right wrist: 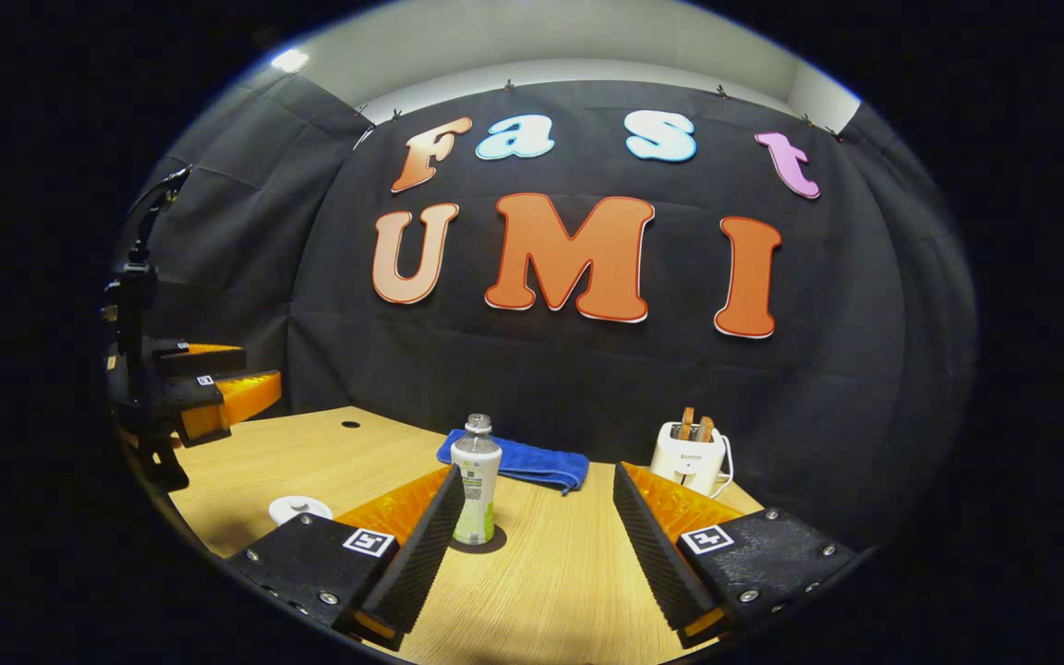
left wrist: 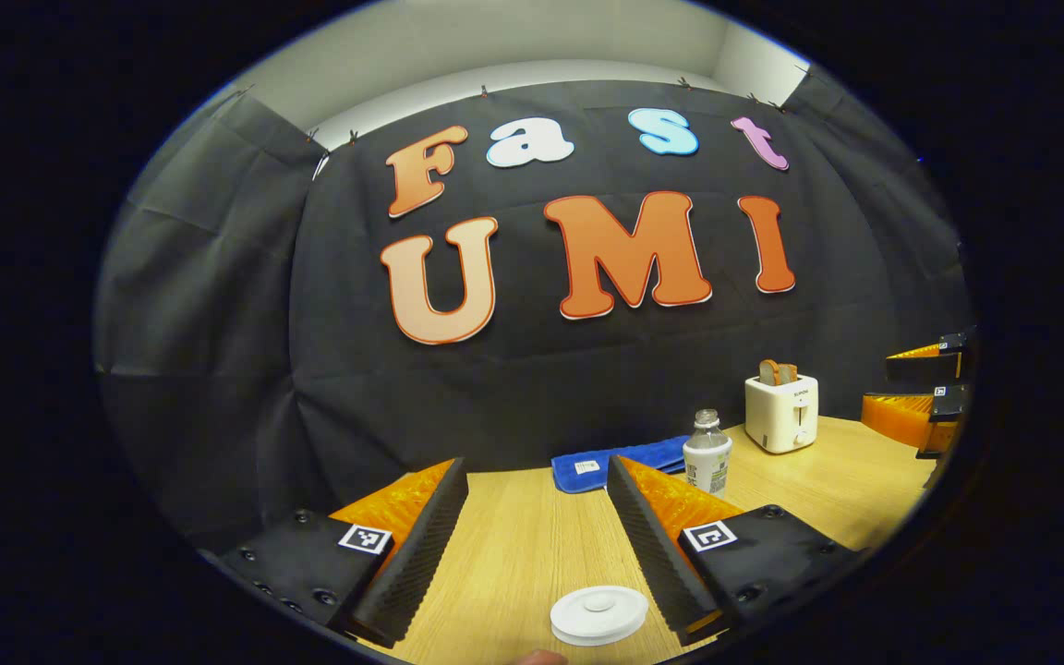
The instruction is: Open the teacup lid with one hand, grasp the water bottle and pour water into the teacup with the other hand; after pouring, place the water bottle on the coaster and then close the teacup lid.
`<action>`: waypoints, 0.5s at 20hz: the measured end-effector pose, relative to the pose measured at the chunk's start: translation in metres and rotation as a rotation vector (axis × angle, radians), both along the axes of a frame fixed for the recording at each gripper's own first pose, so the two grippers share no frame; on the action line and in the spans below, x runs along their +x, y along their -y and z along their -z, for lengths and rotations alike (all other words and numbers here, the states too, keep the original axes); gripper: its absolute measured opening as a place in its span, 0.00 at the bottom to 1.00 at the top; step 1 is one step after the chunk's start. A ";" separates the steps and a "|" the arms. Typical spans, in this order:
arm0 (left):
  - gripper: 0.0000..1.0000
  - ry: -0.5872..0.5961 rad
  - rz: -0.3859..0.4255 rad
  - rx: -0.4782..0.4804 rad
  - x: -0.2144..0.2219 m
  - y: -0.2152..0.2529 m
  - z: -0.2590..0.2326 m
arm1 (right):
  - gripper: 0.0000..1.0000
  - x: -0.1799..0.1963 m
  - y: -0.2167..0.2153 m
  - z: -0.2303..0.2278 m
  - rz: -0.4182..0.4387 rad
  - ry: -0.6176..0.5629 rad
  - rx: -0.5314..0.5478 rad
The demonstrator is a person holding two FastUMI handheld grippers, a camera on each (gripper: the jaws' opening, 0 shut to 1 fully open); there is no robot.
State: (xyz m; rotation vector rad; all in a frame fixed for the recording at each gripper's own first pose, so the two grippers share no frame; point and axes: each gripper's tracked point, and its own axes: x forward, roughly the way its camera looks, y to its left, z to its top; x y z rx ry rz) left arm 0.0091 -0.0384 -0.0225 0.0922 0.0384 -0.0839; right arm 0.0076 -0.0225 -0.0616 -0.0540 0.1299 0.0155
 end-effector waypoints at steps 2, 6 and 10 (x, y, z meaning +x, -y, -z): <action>0.94 0.026 0.015 -0.013 -0.004 0.009 -0.011 | 0.96 -0.004 -0.005 -0.006 -0.001 0.015 0.010; 0.99 0.043 0.011 -0.065 -0.007 0.016 -0.022 | 0.97 -0.007 -0.014 -0.020 -0.004 0.058 0.045; 1.00 0.028 0.006 -0.126 -0.005 0.015 -0.025 | 0.97 -0.009 -0.007 -0.030 0.035 0.075 0.035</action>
